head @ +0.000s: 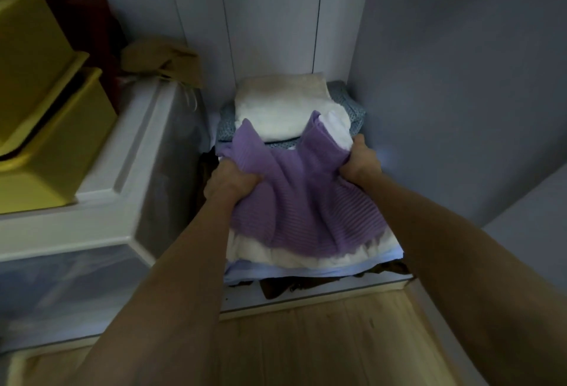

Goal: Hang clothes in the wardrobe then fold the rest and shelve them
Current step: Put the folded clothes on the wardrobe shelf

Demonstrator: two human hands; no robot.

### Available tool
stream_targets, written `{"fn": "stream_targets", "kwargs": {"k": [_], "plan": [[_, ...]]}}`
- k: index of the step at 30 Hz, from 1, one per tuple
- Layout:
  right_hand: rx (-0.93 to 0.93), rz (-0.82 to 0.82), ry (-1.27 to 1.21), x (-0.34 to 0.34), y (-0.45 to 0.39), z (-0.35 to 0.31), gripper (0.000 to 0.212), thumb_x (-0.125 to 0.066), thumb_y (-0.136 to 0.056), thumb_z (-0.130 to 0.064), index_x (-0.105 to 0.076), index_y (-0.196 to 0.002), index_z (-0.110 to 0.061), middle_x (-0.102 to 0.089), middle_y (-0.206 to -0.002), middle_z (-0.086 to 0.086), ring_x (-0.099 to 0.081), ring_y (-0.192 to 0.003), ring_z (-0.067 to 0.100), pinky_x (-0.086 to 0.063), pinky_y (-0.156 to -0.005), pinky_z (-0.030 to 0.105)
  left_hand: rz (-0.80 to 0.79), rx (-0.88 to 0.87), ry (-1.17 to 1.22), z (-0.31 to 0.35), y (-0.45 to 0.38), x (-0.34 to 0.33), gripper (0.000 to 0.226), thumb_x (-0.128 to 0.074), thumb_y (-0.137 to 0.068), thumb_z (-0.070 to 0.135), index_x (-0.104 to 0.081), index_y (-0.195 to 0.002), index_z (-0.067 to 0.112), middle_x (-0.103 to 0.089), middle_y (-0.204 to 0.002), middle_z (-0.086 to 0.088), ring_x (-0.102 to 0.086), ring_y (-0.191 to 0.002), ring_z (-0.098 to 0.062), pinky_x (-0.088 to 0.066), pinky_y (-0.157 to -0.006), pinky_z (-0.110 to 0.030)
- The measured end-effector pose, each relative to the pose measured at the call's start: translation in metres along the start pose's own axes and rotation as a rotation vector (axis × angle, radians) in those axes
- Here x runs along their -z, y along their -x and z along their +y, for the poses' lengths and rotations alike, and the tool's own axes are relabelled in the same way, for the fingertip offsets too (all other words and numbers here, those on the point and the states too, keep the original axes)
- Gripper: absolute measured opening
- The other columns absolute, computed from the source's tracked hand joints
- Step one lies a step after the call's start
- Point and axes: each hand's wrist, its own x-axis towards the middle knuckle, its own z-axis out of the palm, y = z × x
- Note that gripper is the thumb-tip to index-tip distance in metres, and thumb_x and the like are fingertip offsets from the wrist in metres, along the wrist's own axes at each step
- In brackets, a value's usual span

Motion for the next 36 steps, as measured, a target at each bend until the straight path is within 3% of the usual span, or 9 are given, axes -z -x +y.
{"fn": "stream_targets", "kwargs": {"k": [4,8,11,15,18,24,28,31,36], "plan": [[-0.056,-0.015,-0.04,0.007,-0.007,0.01,0.059,-0.065,-0.082,-0.017,-0.031,-0.129,-0.006,-0.053,-0.126,0.025,-0.051,-0.118,0.041,-0.044,-0.097,0.047,-0.025,0.024,0.04,-0.015,-0.002,-0.006,0.11,-0.079,-0.069,0.05,-0.019,-0.151,0.01,-0.03,-0.152,-0.017,-0.037,-0.135,-0.034,-0.034,-0.11,-0.041],[-0.209,0.061,0.167,0.006,-0.013,0.013,0.078,-0.058,-0.092,-0.018,-0.007,-0.151,-0.015,-0.033,-0.147,0.021,-0.04,-0.131,0.038,-0.03,-0.108,0.05,0.25,-0.045,-0.433,-0.01,0.003,-0.002,0.103,-0.069,-0.083,0.044,-0.002,-0.153,0.011,-0.008,-0.157,-0.019,-0.012,-0.145,-0.036,-0.02,-0.112,-0.05],[0.176,0.295,0.424,-0.009,-0.007,0.0,0.065,-0.04,-0.097,-0.017,-0.008,-0.153,-0.019,-0.017,-0.156,0.018,-0.027,-0.139,0.037,-0.024,-0.109,0.049,0.289,-0.445,-0.682,0.013,-0.005,-0.014,0.067,-0.046,-0.096,0.036,-0.017,-0.153,0.014,-0.012,-0.16,-0.013,-0.006,-0.147,-0.031,-0.014,-0.117,-0.046],[0.668,0.162,0.685,-0.037,-0.013,-0.009,0.059,-0.033,-0.099,-0.037,-0.014,-0.153,-0.024,-0.007,-0.161,0.009,0.0,-0.148,0.032,0.002,-0.117,0.053,0.174,-0.505,-0.809,0.029,-0.016,-0.045,0.061,-0.031,-0.101,0.047,-0.017,-0.153,0.017,-0.007,-0.162,-0.007,0.002,-0.149,-0.028,-0.003,-0.119,-0.049],[0.544,0.054,0.769,-0.039,-0.044,0.001,0.06,-0.019,-0.1,-0.053,-0.014,-0.153,-0.026,-0.01,-0.161,0.01,0.0,-0.148,0.029,0.01,-0.116,0.053,0.156,-0.44,-0.831,0.021,-0.032,-0.054,0.071,-0.023,-0.097,0.062,-0.012,-0.154,0.022,-0.005,-0.162,-0.005,0.003,-0.148,-0.033,0.0,-0.117,-0.055],[0.363,-0.065,0.626,-0.052,-0.073,0.042,0.055,-0.015,-0.1,-0.05,-0.036,-0.145,-0.026,-0.042,-0.148,0.008,-0.028,-0.14,0.029,-0.003,-0.116,0.052,0.031,-0.221,-0.639,-0.036,-0.048,-0.062,0.08,-0.023,-0.089,0.073,-0.003,-0.154,0.031,0.001,-0.162,0.004,0.005,-0.147,-0.035,-0.009,-0.114,-0.061],[0.299,-0.148,0.581,-0.057,-0.085,0.041,0.054,-0.015,-0.101,-0.047,-0.037,-0.145,-0.024,-0.037,-0.151,0.007,-0.027,-0.141,0.027,-0.005,-0.117,0.053,-0.043,-0.214,-0.595,-0.034,-0.06,-0.061,0.084,-0.027,-0.087,0.075,-0.004,-0.155,0.03,0.0,-0.162,0.003,0.006,-0.147,-0.034,-0.013,-0.114,-0.06],[0.262,-0.027,0.62,-0.063,-0.073,0.034,0.053,-0.017,-0.1,-0.043,-0.032,-0.147,-0.022,-0.029,-0.154,0.011,-0.015,-0.144,0.028,0.004,-0.117,0.053,-0.087,-0.195,-0.627,-0.033,-0.061,-0.06,0.083,-0.025,-0.089,0.073,-0.002,-0.155,0.029,0.001,-0.162,0.002,0.006,-0.147,-0.035,-0.011,-0.114,-0.06],[0.338,0.095,0.487,-0.068,-0.026,0.037,0.062,-0.023,-0.099,-0.053,-0.013,-0.154,-0.026,-0.005,-0.162,0.006,0.0,-0.148,0.025,0.006,-0.117,0.048,0.169,-0.281,-0.747,-0.018,-0.035,-0.063,0.073,-0.02,-0.095,0.065,-0.014,-0.153,0.023,-0.006,-0.162,-0.004,-0.001,-0.147,-0.036,-0.004,-0.113,-0.063]]}}
